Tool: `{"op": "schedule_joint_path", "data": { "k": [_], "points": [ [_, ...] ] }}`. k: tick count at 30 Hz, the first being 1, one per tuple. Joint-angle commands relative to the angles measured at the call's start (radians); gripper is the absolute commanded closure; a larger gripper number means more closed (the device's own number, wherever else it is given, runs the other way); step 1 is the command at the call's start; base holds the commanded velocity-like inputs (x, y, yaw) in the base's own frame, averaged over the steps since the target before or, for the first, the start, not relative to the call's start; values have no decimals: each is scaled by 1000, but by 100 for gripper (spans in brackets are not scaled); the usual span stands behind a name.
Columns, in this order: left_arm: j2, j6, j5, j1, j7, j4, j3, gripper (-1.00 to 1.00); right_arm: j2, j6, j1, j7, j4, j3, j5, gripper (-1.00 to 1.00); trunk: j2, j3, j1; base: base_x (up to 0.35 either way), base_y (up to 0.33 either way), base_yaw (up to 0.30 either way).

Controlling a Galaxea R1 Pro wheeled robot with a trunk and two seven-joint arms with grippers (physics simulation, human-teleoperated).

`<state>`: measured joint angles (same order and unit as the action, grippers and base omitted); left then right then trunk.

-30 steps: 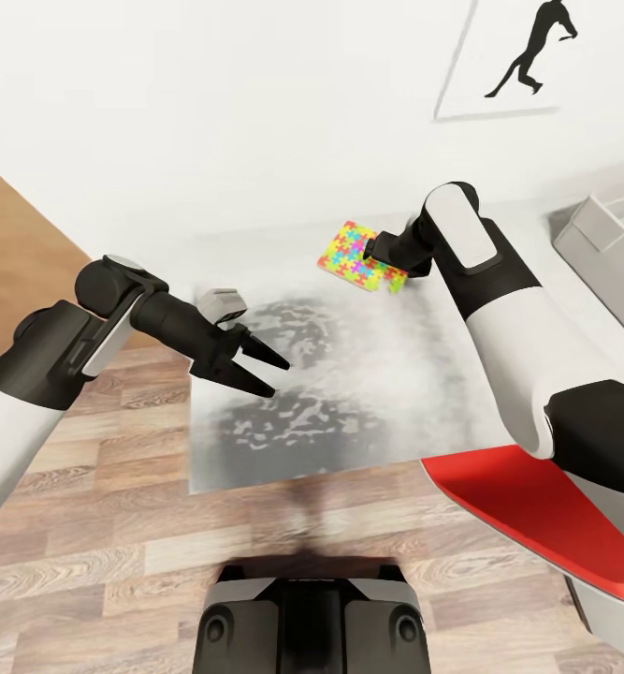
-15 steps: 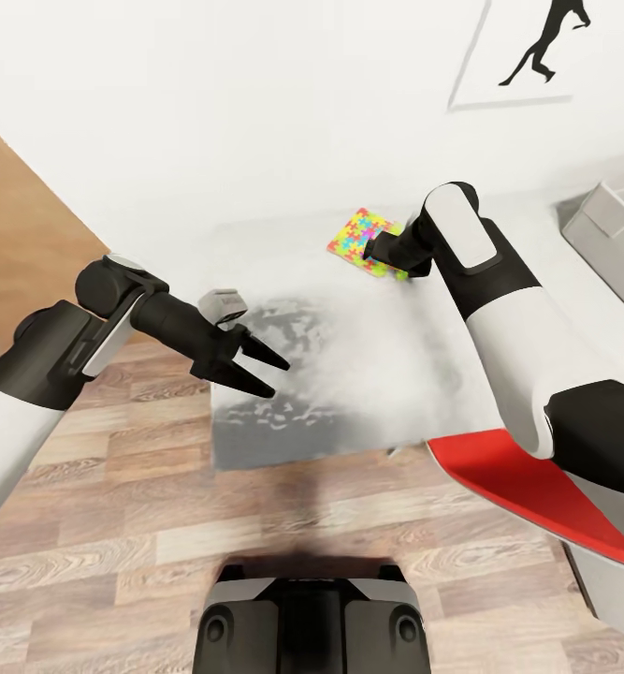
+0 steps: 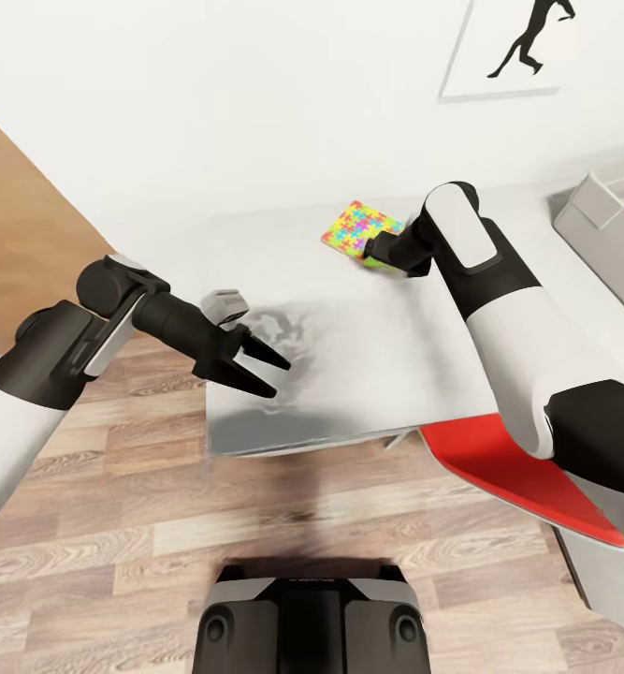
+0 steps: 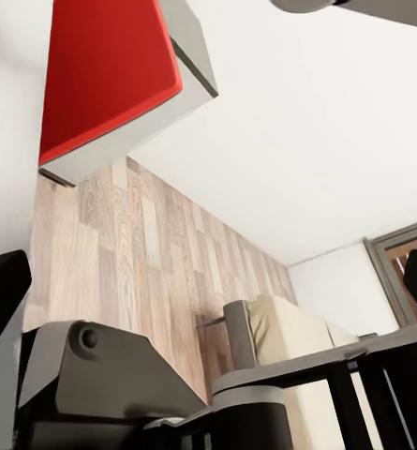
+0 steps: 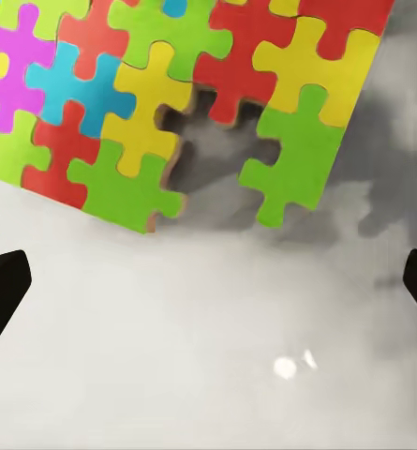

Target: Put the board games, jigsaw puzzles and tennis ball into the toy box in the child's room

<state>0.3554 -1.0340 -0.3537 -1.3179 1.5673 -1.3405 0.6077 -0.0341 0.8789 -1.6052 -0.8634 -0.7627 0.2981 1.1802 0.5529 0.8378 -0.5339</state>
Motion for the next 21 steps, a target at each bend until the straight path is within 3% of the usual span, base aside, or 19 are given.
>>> {"op": "schedule_joint_path", "data": {
  "k": [1,9,21],
  "points": [
    [1,-11,-1,-1,3,0,2,-100,0,0,-1,-10,-1,2,10,-100,1,1,0,56,-195,0],
    [-1,-11,-1,-1,3,0,1,-100,0,0,-1,-10,-3,1,10,-100,1,1,0,97,-158,0],
    [-1,-11,-1,-1,3,0,0,-100,2,0,-1,-11,-3,2,10,-100,1,1,0,102,-22,0]
  ]
}}
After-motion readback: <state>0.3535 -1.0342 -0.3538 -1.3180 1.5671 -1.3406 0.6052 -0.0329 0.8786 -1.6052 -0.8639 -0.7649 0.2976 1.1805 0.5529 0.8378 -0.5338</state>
